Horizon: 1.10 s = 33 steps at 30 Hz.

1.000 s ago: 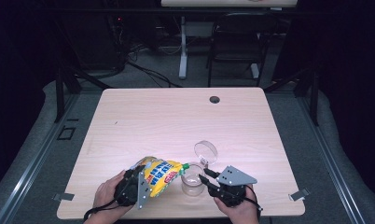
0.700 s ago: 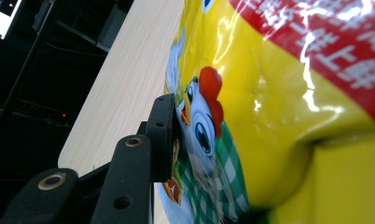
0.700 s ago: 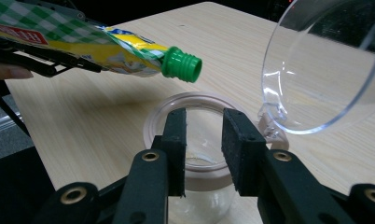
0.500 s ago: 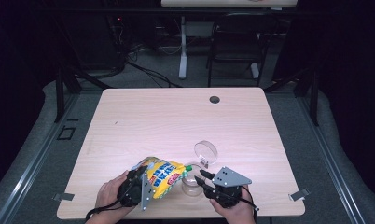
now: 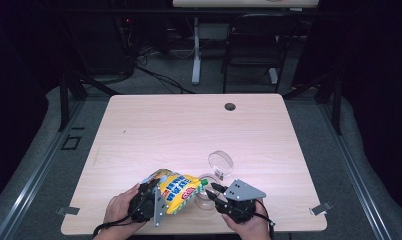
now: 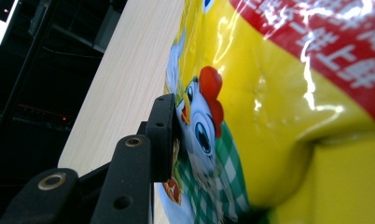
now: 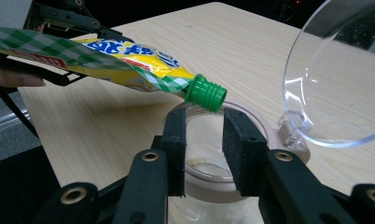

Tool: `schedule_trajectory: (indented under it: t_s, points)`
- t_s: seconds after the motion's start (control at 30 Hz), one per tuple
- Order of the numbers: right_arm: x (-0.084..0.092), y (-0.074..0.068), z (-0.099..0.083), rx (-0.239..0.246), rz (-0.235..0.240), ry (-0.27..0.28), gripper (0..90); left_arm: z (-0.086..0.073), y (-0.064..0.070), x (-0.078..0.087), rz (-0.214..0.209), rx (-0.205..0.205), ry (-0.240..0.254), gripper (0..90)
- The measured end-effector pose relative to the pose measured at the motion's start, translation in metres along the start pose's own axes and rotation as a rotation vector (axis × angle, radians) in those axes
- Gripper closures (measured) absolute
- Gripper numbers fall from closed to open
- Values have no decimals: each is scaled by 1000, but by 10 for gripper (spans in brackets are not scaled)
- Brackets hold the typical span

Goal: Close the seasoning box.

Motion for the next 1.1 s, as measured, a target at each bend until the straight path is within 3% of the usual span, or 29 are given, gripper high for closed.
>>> schedule_trajectory:
  t_s: [0.73,1.1]
  points:
    - [-8,-11,1,37,25,-13,752,3,2,-1,25,-44,-13,637]
    - [-10,-13,0,43,24,-16,767,4,1,0,59,-90,-31,637]
Point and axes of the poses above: each handheld gripper's, and its own axes: x roughly backward along the jaws, z roughly out of its top, y roughly to its right, the point moved 6 cm from there along -x, roughly forward along the jaws, and after that the axes turned 8 degrees about -x, right-handed, at the moved point
